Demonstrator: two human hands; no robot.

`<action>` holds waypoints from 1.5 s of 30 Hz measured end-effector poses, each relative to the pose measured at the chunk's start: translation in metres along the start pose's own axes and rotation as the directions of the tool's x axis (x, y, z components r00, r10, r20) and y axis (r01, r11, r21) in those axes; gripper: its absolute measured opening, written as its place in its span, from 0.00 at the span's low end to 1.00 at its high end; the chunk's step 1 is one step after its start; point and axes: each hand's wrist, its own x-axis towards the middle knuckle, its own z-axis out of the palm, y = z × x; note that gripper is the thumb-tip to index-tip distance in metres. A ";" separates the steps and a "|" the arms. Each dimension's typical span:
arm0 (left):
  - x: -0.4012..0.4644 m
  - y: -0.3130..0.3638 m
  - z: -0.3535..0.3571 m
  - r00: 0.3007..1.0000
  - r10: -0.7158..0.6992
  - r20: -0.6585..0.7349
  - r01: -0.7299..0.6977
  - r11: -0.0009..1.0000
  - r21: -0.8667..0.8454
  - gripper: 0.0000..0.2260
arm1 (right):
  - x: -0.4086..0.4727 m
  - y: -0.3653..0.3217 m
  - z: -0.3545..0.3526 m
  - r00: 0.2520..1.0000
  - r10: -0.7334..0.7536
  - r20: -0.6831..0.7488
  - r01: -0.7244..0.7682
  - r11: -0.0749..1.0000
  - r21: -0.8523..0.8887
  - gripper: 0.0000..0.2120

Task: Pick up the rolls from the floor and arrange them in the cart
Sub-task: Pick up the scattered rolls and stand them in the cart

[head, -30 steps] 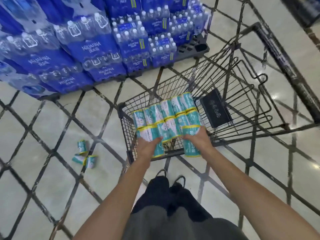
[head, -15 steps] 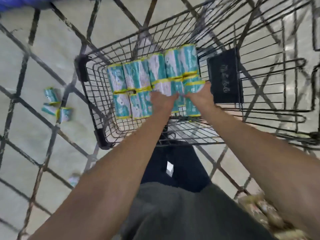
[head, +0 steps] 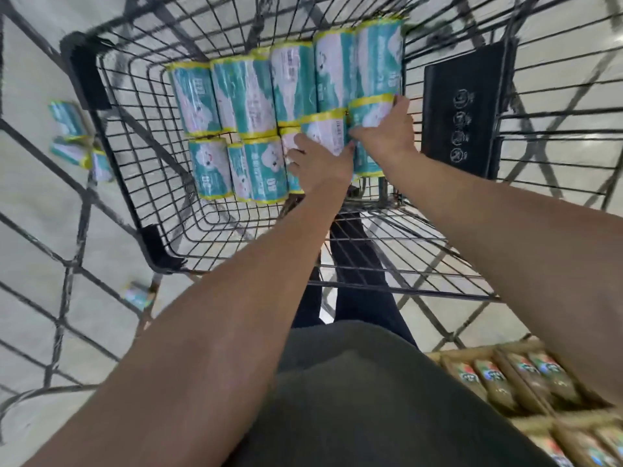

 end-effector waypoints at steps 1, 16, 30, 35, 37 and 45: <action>0.000 0.001 0.000 1.000 0.006 0.008 -0.006 1.000 0.013 0.45 | -0.003 -0.002 -0.002 1.000 0.002 0.009 -0.002 1.000 -0.003 0.52; -0.060 -0.021 -0.092 0.928 0.369 -0.054 -0.364 0.928 0.077 0.34 | -0.145 -0.022 -0.078 0.904 -0.421 0.072 0.423 0.856 -0.298 0.23; -0.226 -0.165 -0.258 0.660 0.510 -0.552 -0.361 0.859 0.362 0.23 | -0.353 -0.074 -0.069 0.529 -0.773 0.350 0.773 0.267 -0.576 0.27; -0.273 -0.275 -0.276 0.670 0.364 -0.647 -0.221 0.930 0.294 0.24 | -0.423 -0.061 -0.023 0.394 -0.808 0.438 0.813 0.084 -0.576 0.27; -0.287 -0.314 -0.286 0.668 0.313 -0.675 -0.192 0.949 0.250 0.23 | -0.449 -0.055 0.001 0.316 -0.820 0.477 0.846 0.016 -0.532 0.27; -0.303 -0.461 -0.302 0.691 0.035 -0.722 -0.026 0.999 0.024 0.25 | -0.541 -0.037 0.102 0.123 -0.743 0.658 0.869 -0.240 -0.433 0.29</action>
